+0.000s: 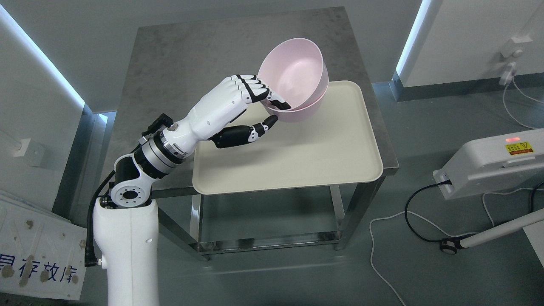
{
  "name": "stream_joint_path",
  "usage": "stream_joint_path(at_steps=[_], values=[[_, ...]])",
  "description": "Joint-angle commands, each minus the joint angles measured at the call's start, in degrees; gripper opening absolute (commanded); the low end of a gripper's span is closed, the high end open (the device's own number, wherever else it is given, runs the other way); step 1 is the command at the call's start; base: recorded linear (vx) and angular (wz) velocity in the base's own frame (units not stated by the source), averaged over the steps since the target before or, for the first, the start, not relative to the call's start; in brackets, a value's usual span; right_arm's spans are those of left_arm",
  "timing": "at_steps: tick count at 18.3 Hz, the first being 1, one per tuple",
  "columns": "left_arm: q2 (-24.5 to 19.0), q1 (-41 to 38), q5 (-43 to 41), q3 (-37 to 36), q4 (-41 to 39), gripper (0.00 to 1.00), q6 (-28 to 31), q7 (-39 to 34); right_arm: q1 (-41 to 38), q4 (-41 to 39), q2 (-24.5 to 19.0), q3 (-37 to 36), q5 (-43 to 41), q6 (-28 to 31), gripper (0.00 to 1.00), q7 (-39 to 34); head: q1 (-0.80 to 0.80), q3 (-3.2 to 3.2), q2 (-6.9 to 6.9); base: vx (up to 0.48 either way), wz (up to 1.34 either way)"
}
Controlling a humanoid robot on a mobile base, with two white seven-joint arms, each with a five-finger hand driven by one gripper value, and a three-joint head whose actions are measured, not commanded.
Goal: Stack pink IKEA bowls on left shelf middle
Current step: 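Lift the stacked pink bowls off the tray with the left hand, then hold the bowls up while turning toward the blue bin shelf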
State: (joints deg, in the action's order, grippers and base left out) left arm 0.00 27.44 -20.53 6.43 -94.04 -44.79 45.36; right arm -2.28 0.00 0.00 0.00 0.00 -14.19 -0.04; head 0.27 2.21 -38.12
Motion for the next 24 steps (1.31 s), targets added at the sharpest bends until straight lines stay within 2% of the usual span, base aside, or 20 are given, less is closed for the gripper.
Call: stream_joint_path(at_steps=[1,13,24], values=[[-1.0,-1.6,0.8,3.4,-3.4,0.08,0.0,0.0,0.0,-1.0,1.0,-0.3,-0.1,0.0,1.00,0.0,0.00,0.00,0.00,0.000,0.00],[-1.0,-2.4,1.2,4.1,-4.6,0.08,-0.1,0.0,0.0,-1.0,1.0,-0.3,-0.1,0.0,1.00,0.0,0.00,0.00,0.00,-0.038,0.01],[-1.0,-4.5,1.6,4.0,-5.8,0.08,-0.2,0.0,0.0,-1.0,1.0,-0.3,-0.1,0.0,1.00,0.0,0.00,0.00,0.00,-0.233,-0.10]])
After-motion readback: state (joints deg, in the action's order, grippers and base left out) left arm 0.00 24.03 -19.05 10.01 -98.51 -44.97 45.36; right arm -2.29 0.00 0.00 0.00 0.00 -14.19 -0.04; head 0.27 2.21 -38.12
